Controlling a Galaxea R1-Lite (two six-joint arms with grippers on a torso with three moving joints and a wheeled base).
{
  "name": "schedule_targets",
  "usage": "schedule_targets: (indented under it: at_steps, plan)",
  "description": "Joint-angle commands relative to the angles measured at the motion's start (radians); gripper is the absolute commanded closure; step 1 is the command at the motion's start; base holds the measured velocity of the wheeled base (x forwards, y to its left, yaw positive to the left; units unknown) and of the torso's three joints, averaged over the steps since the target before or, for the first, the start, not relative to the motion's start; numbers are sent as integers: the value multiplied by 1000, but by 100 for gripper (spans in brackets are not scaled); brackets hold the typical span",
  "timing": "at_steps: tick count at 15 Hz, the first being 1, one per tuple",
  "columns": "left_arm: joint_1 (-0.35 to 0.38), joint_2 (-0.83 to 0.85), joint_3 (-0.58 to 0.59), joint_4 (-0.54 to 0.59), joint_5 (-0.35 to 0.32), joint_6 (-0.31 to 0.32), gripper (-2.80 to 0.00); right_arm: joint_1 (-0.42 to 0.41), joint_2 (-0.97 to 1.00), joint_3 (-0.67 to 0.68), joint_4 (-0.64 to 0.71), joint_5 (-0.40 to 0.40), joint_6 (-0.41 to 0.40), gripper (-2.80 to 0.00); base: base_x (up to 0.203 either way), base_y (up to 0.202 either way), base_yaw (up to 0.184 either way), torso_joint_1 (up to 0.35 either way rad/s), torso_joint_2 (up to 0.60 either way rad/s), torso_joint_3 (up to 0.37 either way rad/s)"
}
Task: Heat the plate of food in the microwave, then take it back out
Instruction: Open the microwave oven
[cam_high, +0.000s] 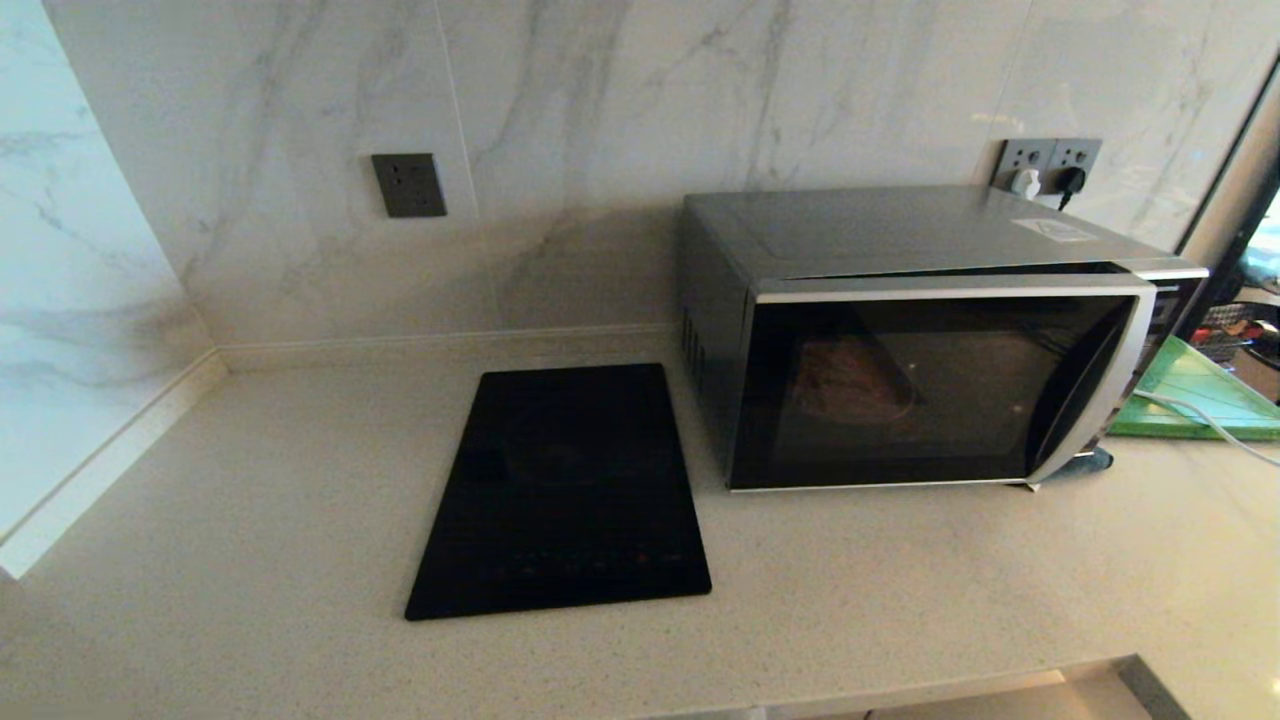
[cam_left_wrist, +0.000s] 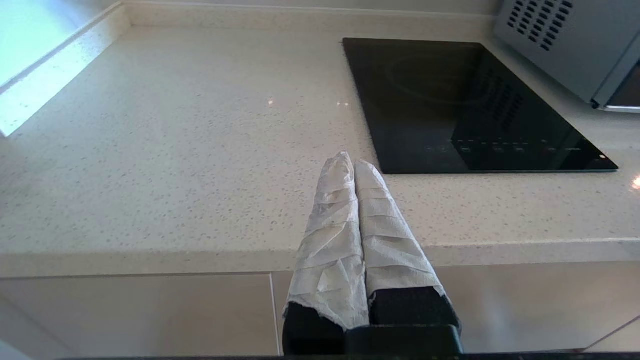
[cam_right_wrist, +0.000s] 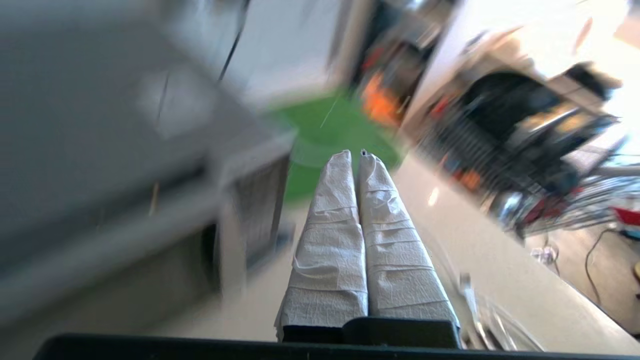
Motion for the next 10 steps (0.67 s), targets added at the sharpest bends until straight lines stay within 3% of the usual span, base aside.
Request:
schedule_targets:
  at_steps: [1,5,10]
  plan:
    - [1,2,0,-1,2,-1,0,-18,99,-103,319,155,38,0,0,0,0,0,0,0]
    - [1,2,0,-1,1,-1,0,-19,146,-126,377,322,158,0,0,0,0,0,0,0]
    - [1,2,0,-1,1,-1,0,-20,181,-138,311,463,360,0,0,0,0,0,0,0]
